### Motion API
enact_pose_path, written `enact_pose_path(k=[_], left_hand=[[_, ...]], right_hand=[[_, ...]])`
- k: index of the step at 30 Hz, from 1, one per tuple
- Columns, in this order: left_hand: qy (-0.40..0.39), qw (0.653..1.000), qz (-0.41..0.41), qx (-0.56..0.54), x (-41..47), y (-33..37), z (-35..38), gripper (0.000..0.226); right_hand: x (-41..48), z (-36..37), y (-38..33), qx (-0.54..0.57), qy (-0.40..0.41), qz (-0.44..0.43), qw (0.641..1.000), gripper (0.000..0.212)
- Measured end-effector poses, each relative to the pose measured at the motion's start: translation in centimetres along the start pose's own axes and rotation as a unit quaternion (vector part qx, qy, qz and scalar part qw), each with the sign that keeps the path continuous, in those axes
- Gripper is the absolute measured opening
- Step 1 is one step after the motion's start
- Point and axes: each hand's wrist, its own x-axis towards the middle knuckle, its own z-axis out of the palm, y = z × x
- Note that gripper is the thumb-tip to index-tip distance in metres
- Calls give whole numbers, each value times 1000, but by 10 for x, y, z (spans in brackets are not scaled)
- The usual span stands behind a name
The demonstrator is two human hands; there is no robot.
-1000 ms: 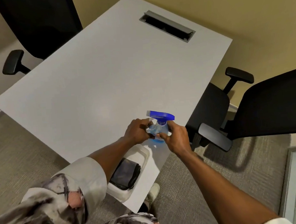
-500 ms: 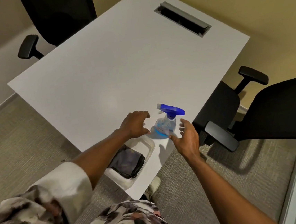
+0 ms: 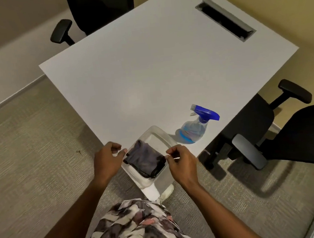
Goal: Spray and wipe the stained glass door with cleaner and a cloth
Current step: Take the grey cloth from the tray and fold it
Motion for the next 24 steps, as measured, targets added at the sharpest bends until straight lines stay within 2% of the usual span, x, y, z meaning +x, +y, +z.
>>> enact_pose_path(k=[3, 5, 7, 14, 17, 20, 24], left_hand=[[-1, 998, -65, -14, -10, -14, 2, 22], [-8, 995, -96, -19, -12, -18, 3, 19], [-15, 993, -107, -39, -12, -17, 3, 18], [-21, 992, -117, -35, -12, -16, 2, 16], [-16, 993, -115, 3, -13, -14, 5, 13], [1, 992, -119, 39, -12, -11, 9, 18], [22, 990, -130, 43, -13, -8, 13, 18]], right_hand=[[13, 16, -11, -104, -97, -54, 988, 23], [23, 28, -16, -192, -166, -74, 965, 38], [32, 38, -19, -267, -206, -87, 937, 43], [41, 62, -19, -386, -236, -104, 886, 47], [37, 67, -17, -433, -234, -120, 862, 48], [35, 69, -14, -429, -225, -103, 869, 49], [36, 64, -12, -378, -204, -86, 899, 32]])
